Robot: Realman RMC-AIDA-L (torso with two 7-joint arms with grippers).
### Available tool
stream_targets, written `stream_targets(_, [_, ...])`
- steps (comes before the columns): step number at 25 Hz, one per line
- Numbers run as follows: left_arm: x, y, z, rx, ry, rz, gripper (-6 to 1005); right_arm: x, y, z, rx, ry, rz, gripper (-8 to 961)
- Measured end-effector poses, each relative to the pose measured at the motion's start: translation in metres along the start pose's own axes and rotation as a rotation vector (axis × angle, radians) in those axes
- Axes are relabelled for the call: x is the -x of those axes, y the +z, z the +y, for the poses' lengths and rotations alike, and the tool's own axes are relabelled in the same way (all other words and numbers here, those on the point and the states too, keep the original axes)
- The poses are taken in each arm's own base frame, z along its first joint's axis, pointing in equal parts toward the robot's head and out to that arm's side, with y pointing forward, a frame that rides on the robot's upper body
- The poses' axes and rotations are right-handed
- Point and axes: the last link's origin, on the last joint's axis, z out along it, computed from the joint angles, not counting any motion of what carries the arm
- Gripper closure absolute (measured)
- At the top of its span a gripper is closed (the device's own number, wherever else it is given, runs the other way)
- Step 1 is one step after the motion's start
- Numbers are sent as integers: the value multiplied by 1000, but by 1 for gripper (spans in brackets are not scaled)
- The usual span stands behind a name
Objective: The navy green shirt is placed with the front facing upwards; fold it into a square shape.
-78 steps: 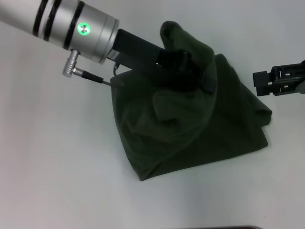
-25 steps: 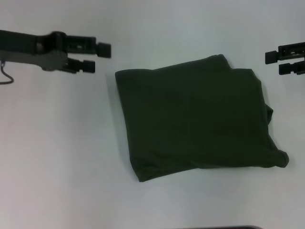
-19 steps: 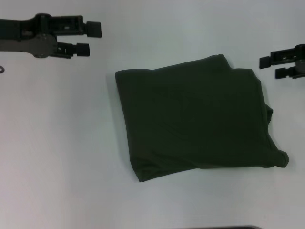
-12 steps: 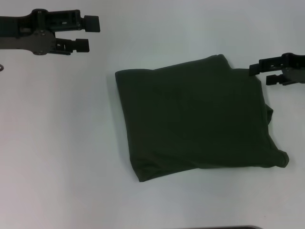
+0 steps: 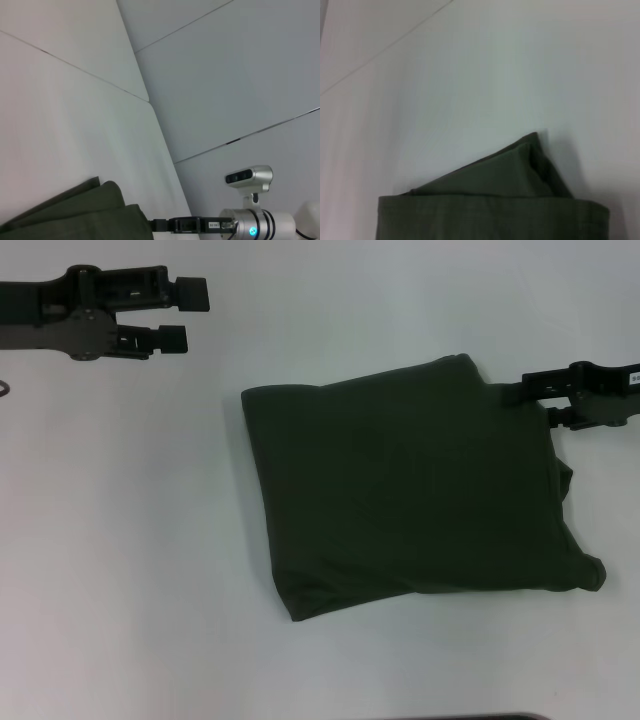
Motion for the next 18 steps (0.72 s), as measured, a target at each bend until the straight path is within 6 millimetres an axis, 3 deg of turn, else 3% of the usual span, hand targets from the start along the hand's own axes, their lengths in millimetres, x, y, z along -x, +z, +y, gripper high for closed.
stream_targets(10, [0,3,1,14,6,6,51,1,8,8,24,4,10,109])
stream_targets(18, [0,6,0,13,7,6,50,1,4,9,32,8,12,325])
